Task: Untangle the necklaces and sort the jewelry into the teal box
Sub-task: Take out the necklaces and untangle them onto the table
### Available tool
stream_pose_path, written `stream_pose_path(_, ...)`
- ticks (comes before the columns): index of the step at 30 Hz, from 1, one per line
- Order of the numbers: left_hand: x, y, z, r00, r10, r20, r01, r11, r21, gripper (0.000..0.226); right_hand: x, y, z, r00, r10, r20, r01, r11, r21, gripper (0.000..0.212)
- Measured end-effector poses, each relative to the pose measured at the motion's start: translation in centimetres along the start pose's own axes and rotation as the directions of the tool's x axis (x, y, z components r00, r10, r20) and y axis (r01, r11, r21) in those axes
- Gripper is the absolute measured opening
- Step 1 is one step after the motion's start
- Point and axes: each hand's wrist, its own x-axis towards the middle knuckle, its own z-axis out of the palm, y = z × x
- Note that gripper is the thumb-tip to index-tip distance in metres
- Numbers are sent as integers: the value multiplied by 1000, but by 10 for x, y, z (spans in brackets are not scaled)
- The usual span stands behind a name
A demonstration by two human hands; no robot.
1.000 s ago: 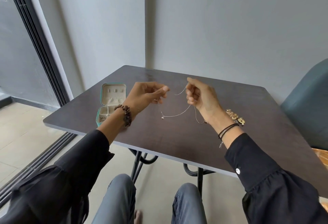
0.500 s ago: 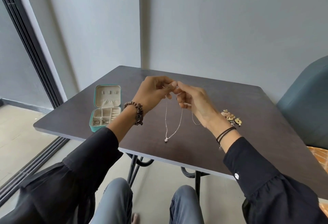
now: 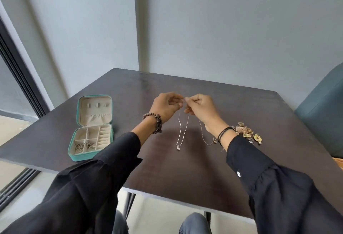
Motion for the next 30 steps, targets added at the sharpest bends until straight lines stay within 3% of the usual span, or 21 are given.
stream_pose_path(5, 18, -32, 10, 997, -76, 21, 73, 991, 108, 31, 33, 35, 18, 999, -36, -19, 27, 931, -365, 14)
stream_pose_path(10, 22, -40, 5, 996, -90, 18, 87, 988, 128, 32, 40, 30, 18, 994, -101, 36, 106, 888, -448, 24)
stream_pose_path(14, 15, -38, 1, 997, -76, 11, 74, 990, 122, 32, 33, 23, 17, 993, -108, 54, 121, 887, -446, 28)
stream_pose_path(22, -28, -21, -25, 994, -62, -89, 72, 991, 109, 32, -15, -11, 28, 984, -162, 77, 179, 886, -428, 11)
stream_pose_path(30, -104, -19, -88, 978, -46, -205, 71, 991, 113, 25, -81, -44, 67, 952, -208, 222, 264, 928, -263, 6)
